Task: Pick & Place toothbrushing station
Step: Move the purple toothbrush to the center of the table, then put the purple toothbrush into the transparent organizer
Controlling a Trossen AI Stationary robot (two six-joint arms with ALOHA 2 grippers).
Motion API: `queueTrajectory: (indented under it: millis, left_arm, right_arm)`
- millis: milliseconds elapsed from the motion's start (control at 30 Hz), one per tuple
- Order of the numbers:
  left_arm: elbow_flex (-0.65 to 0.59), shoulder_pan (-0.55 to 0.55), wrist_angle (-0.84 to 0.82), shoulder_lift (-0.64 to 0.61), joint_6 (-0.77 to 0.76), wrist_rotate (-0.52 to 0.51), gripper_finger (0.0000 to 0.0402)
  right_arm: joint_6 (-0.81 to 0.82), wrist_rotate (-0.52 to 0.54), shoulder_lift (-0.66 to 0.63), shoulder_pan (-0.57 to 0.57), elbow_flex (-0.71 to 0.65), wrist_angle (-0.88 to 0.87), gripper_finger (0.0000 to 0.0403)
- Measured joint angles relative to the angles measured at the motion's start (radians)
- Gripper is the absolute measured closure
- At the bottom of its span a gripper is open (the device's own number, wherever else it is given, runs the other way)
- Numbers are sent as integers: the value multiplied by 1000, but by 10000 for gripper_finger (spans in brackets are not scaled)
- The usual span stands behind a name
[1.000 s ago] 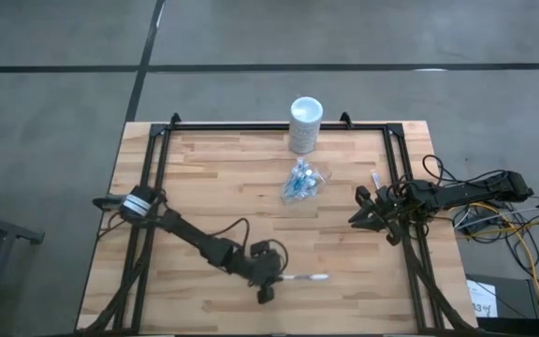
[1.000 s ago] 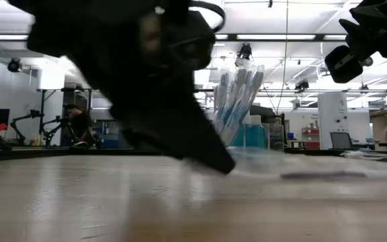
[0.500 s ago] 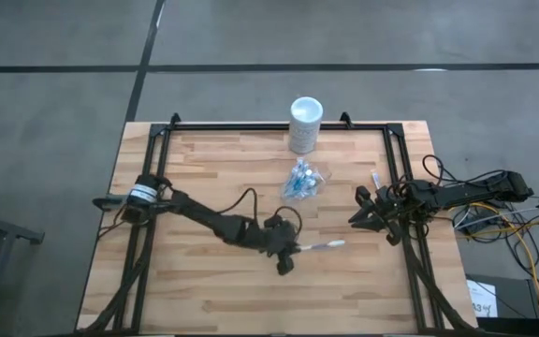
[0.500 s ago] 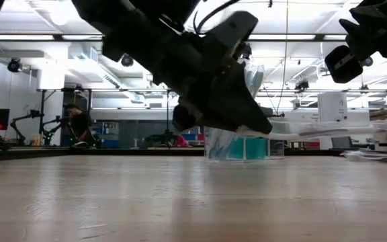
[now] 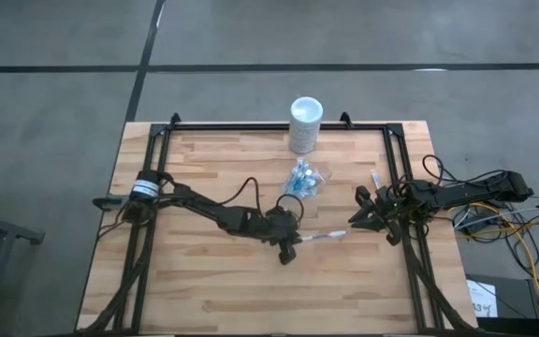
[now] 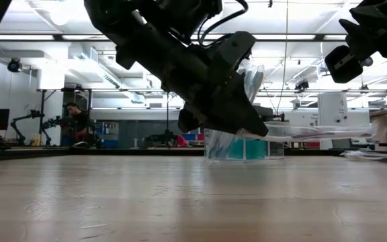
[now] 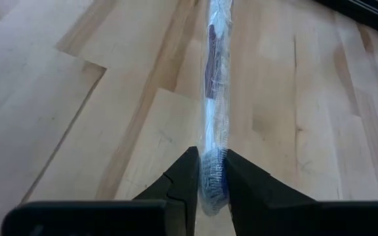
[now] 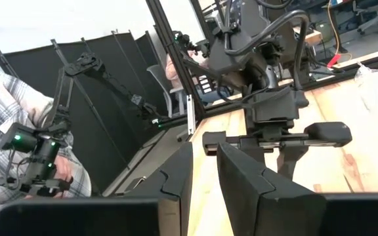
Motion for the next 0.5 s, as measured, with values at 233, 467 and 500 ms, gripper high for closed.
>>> queueTrajectory:
  millis: [233,467,500]
  left_arm:
    - [0,1,-6,0,-17,-2,315]
    - [-3,2,-16,0,-20,-4,281]
    - [-3,2,-16,0,-21,-4,279]
  right_arm:
    - [0,0,0,0,0,0,335]
    - [0,0,0,0,0,0,335]
    - [0,0,0,0,0,0,335]
